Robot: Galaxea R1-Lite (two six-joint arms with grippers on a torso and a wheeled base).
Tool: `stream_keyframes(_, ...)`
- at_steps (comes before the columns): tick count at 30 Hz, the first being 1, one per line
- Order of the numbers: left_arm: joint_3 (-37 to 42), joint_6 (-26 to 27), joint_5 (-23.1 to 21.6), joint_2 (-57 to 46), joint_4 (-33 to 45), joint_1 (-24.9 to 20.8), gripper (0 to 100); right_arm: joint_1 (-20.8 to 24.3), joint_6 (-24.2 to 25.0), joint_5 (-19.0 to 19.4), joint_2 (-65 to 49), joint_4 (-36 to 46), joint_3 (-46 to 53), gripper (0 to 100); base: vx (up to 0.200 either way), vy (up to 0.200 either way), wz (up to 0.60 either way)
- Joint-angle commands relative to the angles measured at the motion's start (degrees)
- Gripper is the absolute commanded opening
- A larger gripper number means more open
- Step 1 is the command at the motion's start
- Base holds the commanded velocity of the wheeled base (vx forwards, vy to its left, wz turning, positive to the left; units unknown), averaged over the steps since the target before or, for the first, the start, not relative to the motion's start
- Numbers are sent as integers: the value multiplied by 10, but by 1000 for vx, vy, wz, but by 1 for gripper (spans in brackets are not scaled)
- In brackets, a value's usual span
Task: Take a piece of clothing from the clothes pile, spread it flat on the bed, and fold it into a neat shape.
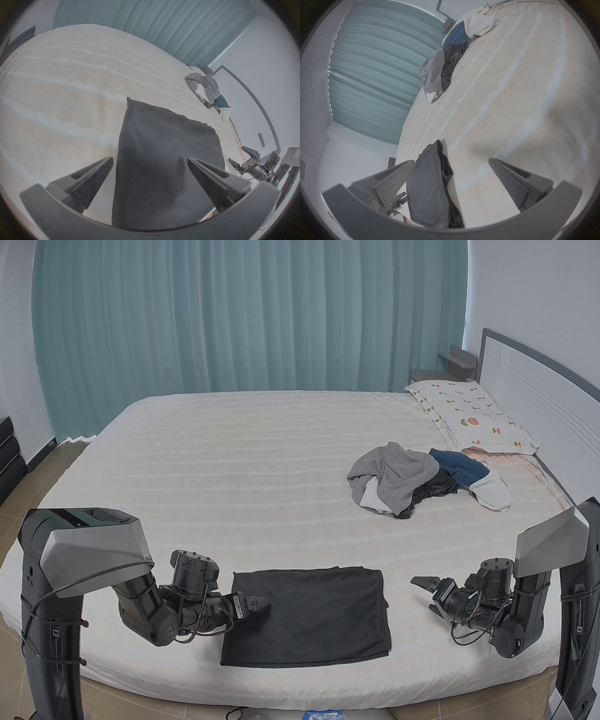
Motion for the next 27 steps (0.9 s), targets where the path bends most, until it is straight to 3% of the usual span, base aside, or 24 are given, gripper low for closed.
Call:
stream_keyframes(1, 2, -4, 0, -1, 0, -1, 0, 0, 0, 0, 2, -5, 1, 100, 0, 0, 0)
stream_keyframes(27, 5, -5, 3, -3, 0, 1, 0, 1, -2, -2, 4, -5, 4, 100, 0, 0, 0)
